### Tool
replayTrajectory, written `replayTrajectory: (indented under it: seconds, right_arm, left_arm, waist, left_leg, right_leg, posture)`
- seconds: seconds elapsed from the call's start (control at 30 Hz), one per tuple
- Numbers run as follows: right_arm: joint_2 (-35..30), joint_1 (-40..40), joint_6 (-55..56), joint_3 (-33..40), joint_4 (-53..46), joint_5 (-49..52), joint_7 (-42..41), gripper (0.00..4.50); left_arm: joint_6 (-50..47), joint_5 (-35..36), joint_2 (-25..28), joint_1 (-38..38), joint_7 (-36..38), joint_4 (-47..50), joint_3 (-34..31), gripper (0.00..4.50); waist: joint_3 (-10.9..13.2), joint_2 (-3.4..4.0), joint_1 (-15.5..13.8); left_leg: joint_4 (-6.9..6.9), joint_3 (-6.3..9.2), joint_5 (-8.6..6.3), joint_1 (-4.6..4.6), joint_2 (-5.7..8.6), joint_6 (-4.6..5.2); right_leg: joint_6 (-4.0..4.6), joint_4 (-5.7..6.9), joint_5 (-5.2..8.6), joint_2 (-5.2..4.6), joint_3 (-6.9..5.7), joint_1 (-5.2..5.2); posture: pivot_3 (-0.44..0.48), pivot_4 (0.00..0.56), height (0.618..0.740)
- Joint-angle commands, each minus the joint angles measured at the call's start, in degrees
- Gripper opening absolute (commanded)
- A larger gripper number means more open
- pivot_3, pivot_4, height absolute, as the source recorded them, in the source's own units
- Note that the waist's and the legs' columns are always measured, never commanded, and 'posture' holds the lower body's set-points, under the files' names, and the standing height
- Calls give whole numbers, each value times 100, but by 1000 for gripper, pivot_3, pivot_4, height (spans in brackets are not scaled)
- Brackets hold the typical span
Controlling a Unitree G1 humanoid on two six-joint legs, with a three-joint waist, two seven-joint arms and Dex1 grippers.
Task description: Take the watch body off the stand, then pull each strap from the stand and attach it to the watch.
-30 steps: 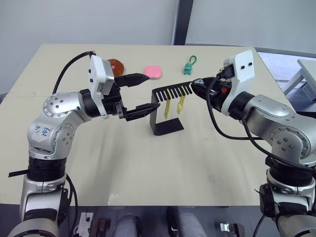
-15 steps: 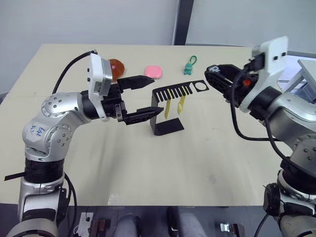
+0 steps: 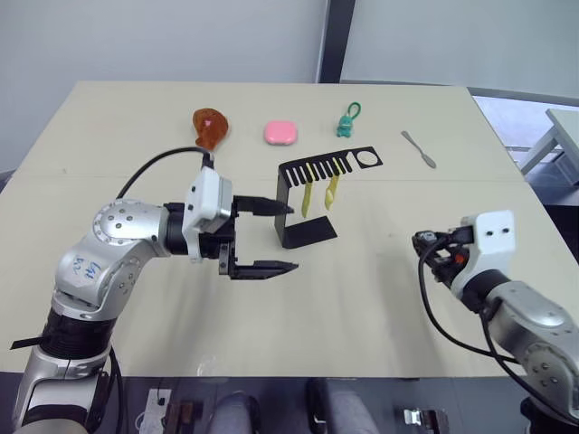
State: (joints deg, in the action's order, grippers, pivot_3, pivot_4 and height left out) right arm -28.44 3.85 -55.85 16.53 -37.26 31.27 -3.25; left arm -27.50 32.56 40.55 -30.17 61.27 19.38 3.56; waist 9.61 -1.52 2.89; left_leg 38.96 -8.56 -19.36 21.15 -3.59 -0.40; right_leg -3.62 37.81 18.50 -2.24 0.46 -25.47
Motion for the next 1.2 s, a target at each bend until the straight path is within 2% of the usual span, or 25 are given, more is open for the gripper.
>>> replayTrajectory:
  seconds: [0.03, 0.47, 1.1, 1.17, 1.2]
  right_arm:
    - [60, 10, 573, -83, 294, -393, -78, 1615]
    - [86, 164, 1298, -376, 1423, -933, -548, 1615]
    - [-58, 315, 1252, -301, 1924, -991, -1014, 1615]
    - [-90, 313, 1266, -292, 1939, -996, -1047, 2679]
    - [-134, 291, 1258, -265, 1924, -982, -1089, 3021]
  left_arm:
    - [214, -117, 18, 30, 94, 97, 9, 4500]
    - [189, -157, -80, 142, -19, 148, -32, 4500]
    - [170, -126, -99, 115, -77, 141, -96, 4500]
    - [171, -125, -101, 110, -75, 131, -100, 4500]
    - [169, -124, -95, 117, -79, 127, -111, 4500]
  waist:
    - [0, 0, -3]
    - [0, 0, -1]
    - [0, 0, -10]
    - [0, 0, -12]
    - [0, 0, -12]
  left_leg:
    - [1, 0, 0, 1, 0, 0]
    - [0, 3, -1, 0, -1, 1]
    - [3, 4, -1, -1, -1, 1]
    - [3, 4, -1, -1, -1, 1]
    - [3, 4, -1, -1, -1, 1]
  right_leg:
    - [0, 0, 0, 0, 0, 0]
    - [0, 2, 0, 1, 0, 1]
    - [-1, 5, 0, 0, 0, 1]
    - [0, 5, 0, 0, 0, 1]
    - [0, 5, 0, 0, 0, 1]
  posture:
    - [0, 150, 740]
    - [0, 150, 740]
    - [0, 150, 740]
    - [0, 150, 740]
    - [0, 150, 740]
